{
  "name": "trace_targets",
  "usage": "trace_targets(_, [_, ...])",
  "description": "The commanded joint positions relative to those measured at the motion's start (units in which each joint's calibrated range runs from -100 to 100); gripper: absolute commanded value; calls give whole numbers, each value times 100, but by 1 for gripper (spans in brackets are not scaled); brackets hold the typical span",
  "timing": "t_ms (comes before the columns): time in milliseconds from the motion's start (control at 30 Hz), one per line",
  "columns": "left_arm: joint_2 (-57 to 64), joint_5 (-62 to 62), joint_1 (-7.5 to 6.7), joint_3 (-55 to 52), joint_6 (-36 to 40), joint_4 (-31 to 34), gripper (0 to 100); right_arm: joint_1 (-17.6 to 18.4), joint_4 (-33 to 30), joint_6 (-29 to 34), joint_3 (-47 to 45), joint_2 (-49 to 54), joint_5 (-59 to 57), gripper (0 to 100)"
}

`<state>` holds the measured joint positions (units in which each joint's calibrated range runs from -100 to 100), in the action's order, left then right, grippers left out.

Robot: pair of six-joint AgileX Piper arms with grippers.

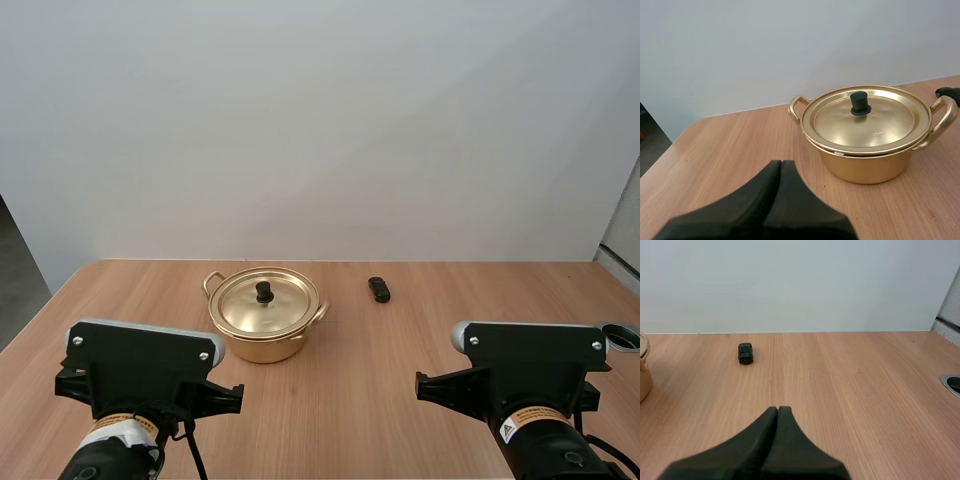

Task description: Open the pot, put the car inside, and close it

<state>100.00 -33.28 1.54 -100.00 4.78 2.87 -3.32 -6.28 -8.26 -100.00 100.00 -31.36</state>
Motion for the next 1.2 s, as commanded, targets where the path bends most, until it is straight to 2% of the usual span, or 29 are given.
trace_targets(0, [0, -3, 0, 0, -1, 2, 0, 1, 5, 14, 0, 0, 10, 0])
trace_targets(1100, [0, -3, 0, 0, -1, 2, 0, 1, 47, 37, 0, 0, 10, 0])
trace_targets(1167, [0, 15, 0, 0, -35, 68, 0, 1, -123, 37, 0, 0, 10, 0])
